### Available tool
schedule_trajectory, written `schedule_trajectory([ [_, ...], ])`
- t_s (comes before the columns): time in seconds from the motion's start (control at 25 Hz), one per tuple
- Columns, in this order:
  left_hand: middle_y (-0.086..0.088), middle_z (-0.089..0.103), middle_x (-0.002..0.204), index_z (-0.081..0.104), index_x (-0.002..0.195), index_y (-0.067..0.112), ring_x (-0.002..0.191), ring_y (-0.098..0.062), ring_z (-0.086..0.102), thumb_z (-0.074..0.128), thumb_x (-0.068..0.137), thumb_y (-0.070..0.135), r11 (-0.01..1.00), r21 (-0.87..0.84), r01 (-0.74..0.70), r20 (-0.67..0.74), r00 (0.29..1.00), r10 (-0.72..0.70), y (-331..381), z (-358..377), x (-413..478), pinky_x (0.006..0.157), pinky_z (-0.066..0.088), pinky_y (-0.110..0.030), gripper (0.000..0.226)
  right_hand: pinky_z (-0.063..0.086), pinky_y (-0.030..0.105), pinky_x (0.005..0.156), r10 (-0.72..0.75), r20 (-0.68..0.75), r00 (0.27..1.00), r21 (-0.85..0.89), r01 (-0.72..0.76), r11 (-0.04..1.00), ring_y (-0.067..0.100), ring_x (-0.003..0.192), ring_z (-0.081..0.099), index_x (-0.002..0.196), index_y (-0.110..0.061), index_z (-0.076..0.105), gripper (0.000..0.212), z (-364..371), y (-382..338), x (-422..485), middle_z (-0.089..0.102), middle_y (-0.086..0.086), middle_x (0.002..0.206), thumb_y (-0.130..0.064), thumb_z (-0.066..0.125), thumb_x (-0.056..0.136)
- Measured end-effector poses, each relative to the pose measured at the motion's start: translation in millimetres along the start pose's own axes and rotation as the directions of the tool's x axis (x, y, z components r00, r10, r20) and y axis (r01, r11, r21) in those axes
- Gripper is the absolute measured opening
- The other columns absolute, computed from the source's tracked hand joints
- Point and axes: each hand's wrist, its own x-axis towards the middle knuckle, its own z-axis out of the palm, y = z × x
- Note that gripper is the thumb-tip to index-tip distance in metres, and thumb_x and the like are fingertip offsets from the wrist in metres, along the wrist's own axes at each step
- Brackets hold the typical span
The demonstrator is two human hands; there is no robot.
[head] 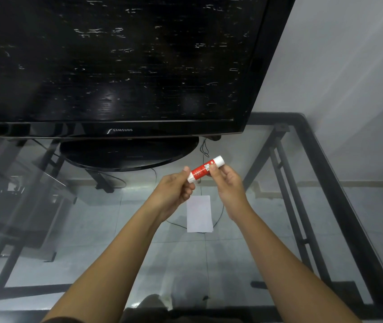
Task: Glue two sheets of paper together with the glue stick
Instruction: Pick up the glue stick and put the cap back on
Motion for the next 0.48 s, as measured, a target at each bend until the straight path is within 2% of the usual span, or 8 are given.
schedule_trajectory([
  [0.16,0.003,0.05,0.049,0.061,0.078,0.01,0.041,-0.005,0.042,0.039,0.095,0.046,0.99,0.112,0.091,-0.071,0.994,-0.084,6.8,4.2,-0.5,0.046,0.039,-0.017,0.045,0.044,0.002,0.07,-0.005,0.026,1.0,-0.002,0.005,1.0,-0.01,0.091,0.06,0.101,-0.034,0.059,0.018,1.8,-1.4,0.0,0.066,-0.013,0.1,-0.041,0.057,0.085],
  [0.28,0.005,0.048,0.044,0.056,0.068,0.013,0.036,-0.006,0.04,0.032,0.096,0.047,0.97,0.217,0.105,-0.132,0.988,-0.078,8.7,9.2,-0.7,0.042,0.037,-0.019,0.05,0.043,0.0,0.066,-0.008,0.016,1.0,-0.011,0.008,1.0,-0.013,0.089,0.06,0.096,-0.038,0.059,0.012,3.1,-3.1,-1.0,0.066,-0.015,0.096,-0.042,0.057,0.085],
  [0.4,0.002,0.062,0.057,0.06,0.071,0.014,0.046,-0.007,0.055,0.028,0.097,0.047,0.95,0.312,0.004,-0.192,0.98,0.058,6.2,12.7,0.1,0.051,0.043,-0.019,0.052,0.044,0.001,0.066,-0.01,0.002,1.0,-0.009,0.01,1.0,-0.011,0.091,0.061,0.102,-0.036,0.058,0.02,3.3,-3.7,-0.9,0.065,-0.017,0.098,-0.045,0.057,0.084],
  [0.48,0.0,0.068,0.082,0.061,0.089,0.021,0.069,-0.008,0.065,0.036,0.097,0.043,0.925,0.341,-0.169,-0.167,0.957,0.236,1.2,9.9,-0.7,0.061,0.047,-0.016,0.035,0.045,0.002,0.068,-0.021,-0.027,0.999,-0.006,0.02,1.0,-0.004,0.097,0.061,0.111,-0.029,0.058,0.035,2.1,-3.7,-0.2,0.066,-0.014,0.102,-0.048,0.056,0.082],
])
